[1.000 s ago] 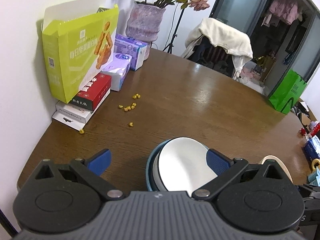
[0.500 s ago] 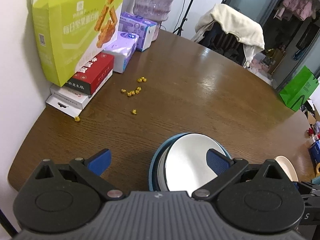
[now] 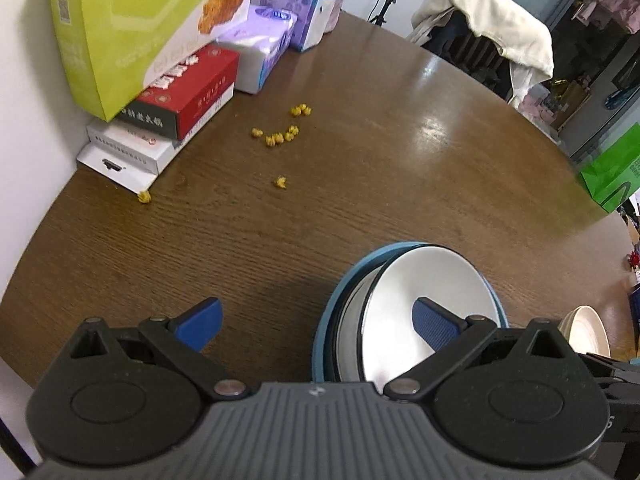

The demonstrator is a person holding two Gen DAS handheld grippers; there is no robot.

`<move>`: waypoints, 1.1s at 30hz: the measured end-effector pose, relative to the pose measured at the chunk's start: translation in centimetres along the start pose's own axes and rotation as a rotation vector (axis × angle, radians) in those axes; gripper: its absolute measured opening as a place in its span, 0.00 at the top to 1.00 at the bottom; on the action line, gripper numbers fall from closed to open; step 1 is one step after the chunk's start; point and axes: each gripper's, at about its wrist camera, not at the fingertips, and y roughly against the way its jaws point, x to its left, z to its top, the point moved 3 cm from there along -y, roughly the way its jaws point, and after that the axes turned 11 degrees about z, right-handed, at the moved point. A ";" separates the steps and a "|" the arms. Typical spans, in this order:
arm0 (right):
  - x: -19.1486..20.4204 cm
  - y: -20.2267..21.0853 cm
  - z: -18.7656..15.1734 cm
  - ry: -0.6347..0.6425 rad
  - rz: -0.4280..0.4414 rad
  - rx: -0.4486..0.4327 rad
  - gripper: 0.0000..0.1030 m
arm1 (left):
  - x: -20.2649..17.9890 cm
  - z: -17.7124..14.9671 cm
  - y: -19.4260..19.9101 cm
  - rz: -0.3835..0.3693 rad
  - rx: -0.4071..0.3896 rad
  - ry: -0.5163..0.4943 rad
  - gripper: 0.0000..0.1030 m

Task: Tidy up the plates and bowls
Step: 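Close both grippers on the rim of the blue bowl, then lift the blue bowl stack and carry it toward the cream plates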

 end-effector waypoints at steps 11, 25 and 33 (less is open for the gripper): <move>-0.6 -2.7 0.2 -0.039 0.051 0.039 0.07 | -0.1 0.4 -2.5 -0.033 0.058 0.019 0.06; -1.9 -4.6 0.1 -0.131 0.168 0.058 0.34 | -0.9 0.5 -5.0 -0.138 0.116 0.042 0.28; -2.0 -4.8 0.2 -0.139 0.228 0.048 0.46 | -1.2 0.5 -5.5 -0.212 0.137 0.065 0.41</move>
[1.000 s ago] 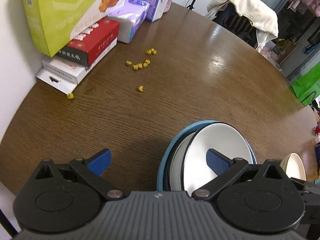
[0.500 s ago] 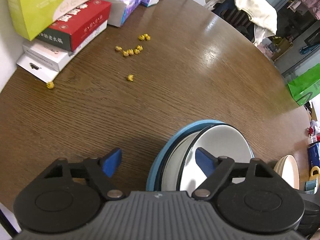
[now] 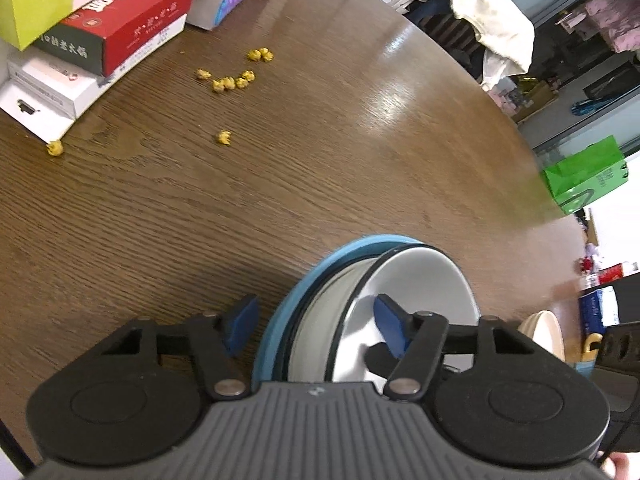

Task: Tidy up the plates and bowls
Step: 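Lift the blue bowl stack and carry it toward the cream plates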

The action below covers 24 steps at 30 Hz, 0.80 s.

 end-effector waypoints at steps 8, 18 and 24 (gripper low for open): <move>-0.1 0.0 -0.1 -0.001 0.028 -0.004 0.50 | 0.0 0.1 -0.1 -0.006 -0.002 -0.005 0.43; 0.3 0.1 -0.2 0.059 0.025 -0.007 0.51 | -0.5 -0.2 0.2 0.006 -0.038 -0.042 0.44; 0.5 0.7 -0.5 0.096 0.030 -0.027 0.56 | -0.8 -0.2 0.3 0.004 -0.070 -0.068 0.44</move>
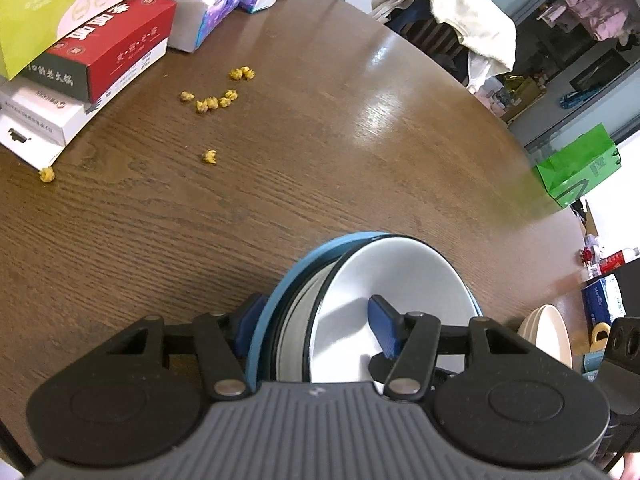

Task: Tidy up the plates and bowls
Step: 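Lift the blue bowl stack and carry it toward the cream plates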

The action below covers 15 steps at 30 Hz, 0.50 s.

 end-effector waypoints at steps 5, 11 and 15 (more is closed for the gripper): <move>-0.2 0.4 -0.3 -0.011 -0.004 -0.015 0.57 | -0.4 -0.2 0.0 0.004 -0.012 -0.033 0.44; -0.5 0.9 -0.7 -0.027 -0.011 -0.039 0.57 | -1.0 -0.4 0.1 0.000 -0.016 -0.053 0.44; -0.6 1.2 -0.8 -0.034 -0.011 -0.044 0.57 | -1.3 -0.5 0.2 -0.001 -0.020 -0.061 0.44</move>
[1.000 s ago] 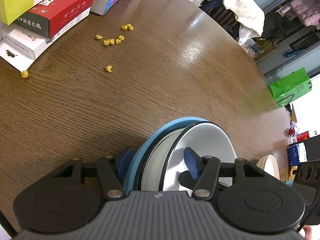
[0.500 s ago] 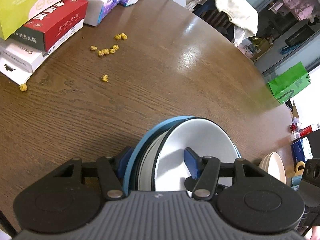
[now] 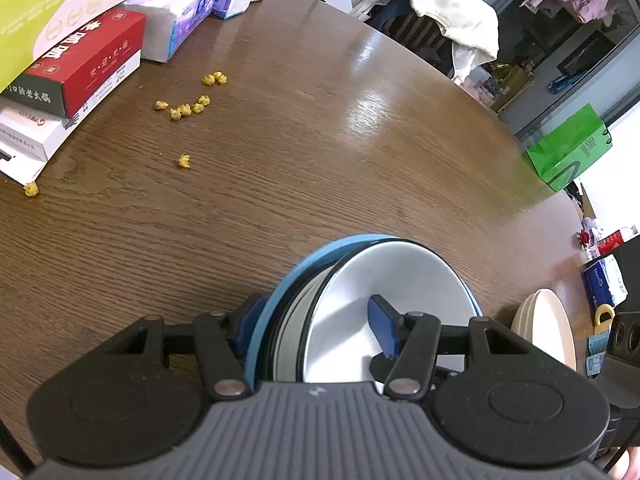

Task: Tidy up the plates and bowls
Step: 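Lift the blue bowl stack and carry it toward the cream plates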

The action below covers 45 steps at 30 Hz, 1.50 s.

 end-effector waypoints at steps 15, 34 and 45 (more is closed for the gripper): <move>0.0 1.2 0.1 -0.010 0.013 -0.025 0.58 | -1.2 0.5 1.0 0.004 -0.019 -0.015 0.44; 0.6 4.9 -0.3 -0.015 0.019 -0.081 0.58 | -3.8 0.0 4.0 -0.013 -0.058 -0.049 0.44; 0.6 6.9 -0.7 -0.014 0.025 -0.108 0.58 | -5.8 -0.7 5.7 -0.019 -0.079 -0.067 0.44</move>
